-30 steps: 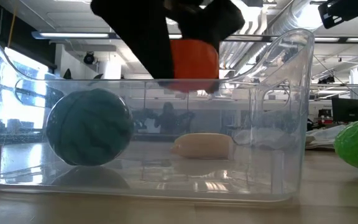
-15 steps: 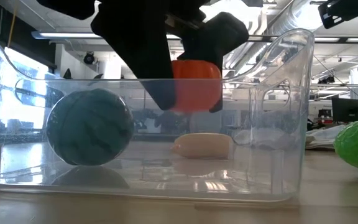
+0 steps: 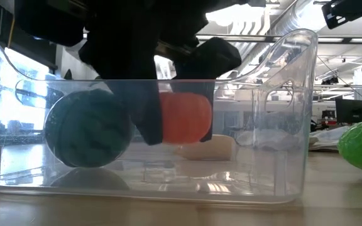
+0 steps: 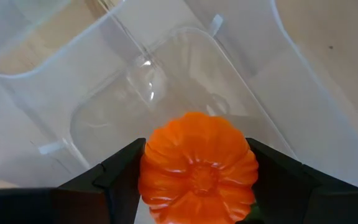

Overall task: Pick and placing Produce into tupperware
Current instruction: Put the tangerine into the bin

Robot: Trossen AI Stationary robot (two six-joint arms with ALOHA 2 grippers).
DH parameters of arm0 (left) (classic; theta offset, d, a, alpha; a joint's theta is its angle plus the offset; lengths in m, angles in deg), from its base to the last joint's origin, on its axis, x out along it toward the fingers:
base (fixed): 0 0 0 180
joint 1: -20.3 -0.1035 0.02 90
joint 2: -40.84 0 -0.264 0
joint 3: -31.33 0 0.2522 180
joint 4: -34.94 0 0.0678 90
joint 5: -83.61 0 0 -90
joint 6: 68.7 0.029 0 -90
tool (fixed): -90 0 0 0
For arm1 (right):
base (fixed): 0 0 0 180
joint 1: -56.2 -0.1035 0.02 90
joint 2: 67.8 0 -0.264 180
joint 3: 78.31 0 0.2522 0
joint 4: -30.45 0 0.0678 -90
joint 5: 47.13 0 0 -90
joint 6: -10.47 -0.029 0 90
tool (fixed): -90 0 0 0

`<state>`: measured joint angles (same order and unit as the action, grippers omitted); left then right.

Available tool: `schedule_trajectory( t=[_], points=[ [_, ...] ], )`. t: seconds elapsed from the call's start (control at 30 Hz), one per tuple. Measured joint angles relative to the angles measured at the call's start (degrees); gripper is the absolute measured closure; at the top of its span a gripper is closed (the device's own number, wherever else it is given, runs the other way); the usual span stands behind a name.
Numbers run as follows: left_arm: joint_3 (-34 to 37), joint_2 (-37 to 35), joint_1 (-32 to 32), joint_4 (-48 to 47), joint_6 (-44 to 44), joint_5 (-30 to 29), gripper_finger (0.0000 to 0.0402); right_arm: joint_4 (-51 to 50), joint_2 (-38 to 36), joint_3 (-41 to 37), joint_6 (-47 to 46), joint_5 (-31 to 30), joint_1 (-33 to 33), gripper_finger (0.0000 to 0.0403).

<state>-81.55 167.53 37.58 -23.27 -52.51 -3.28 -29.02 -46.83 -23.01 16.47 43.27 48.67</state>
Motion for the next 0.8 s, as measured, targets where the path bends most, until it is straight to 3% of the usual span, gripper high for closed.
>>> schedule_trajectory(
  t=[0.8],
  points=[
    [-1.1, 2.5, 0.0, 0.3, 0.5, 0.8, 0.016, 0.0, 0.0, 0.0, 0.0, 0.0, 0.0, 0.0386]
  ],
)
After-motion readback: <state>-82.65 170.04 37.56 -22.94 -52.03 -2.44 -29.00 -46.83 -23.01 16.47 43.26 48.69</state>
